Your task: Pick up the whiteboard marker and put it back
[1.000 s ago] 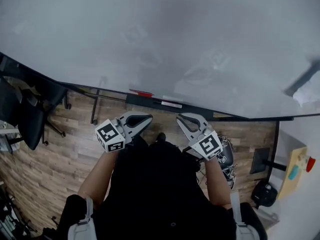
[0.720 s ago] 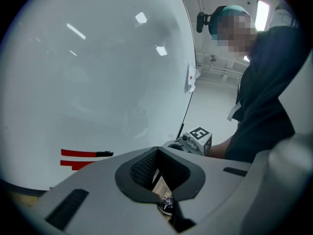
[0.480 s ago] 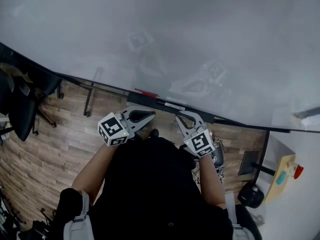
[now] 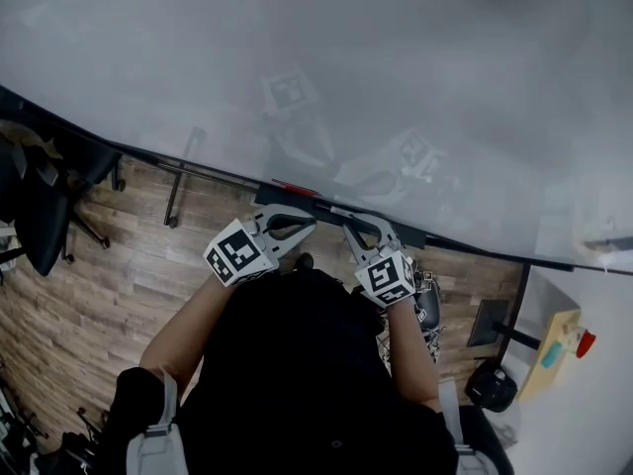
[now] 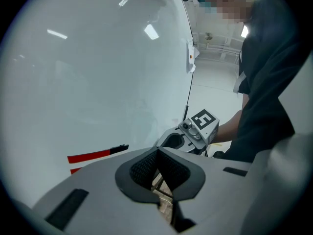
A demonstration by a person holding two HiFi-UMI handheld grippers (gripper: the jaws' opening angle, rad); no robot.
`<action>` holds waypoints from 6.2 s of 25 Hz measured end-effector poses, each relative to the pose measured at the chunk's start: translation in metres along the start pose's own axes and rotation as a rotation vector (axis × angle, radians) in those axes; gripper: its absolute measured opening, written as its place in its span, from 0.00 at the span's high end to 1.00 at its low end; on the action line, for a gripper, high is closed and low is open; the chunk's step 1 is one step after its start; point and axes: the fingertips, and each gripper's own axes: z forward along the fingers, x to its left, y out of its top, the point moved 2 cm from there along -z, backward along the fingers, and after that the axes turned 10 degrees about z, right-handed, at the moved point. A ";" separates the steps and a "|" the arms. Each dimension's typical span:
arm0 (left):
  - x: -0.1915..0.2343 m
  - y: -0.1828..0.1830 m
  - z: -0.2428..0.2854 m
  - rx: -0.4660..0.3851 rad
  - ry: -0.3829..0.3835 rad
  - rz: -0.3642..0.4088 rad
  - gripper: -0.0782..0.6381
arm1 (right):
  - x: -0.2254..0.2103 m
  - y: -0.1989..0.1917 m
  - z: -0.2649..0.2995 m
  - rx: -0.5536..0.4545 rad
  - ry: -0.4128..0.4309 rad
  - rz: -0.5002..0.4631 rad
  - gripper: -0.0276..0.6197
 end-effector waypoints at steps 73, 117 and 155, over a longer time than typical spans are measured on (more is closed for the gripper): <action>-0.007 -0.010 -0.003 0.012 -0.049 -0.068 0.87 | -0.007 -0.019 0.017 0.198 -0.111 -0.179 0.84; -0.013 0.111 -0.019 -0.177 -0.019 0.159 0.87 | -0.035 0.104 -0.176 -0.973 0.516 0.505 0.85; -0.014 0.081 -0.022 -0.136 0.004 0.082 0.87 | -0.026 0.100 -0.172 -1.041 0.691 0.579 0.85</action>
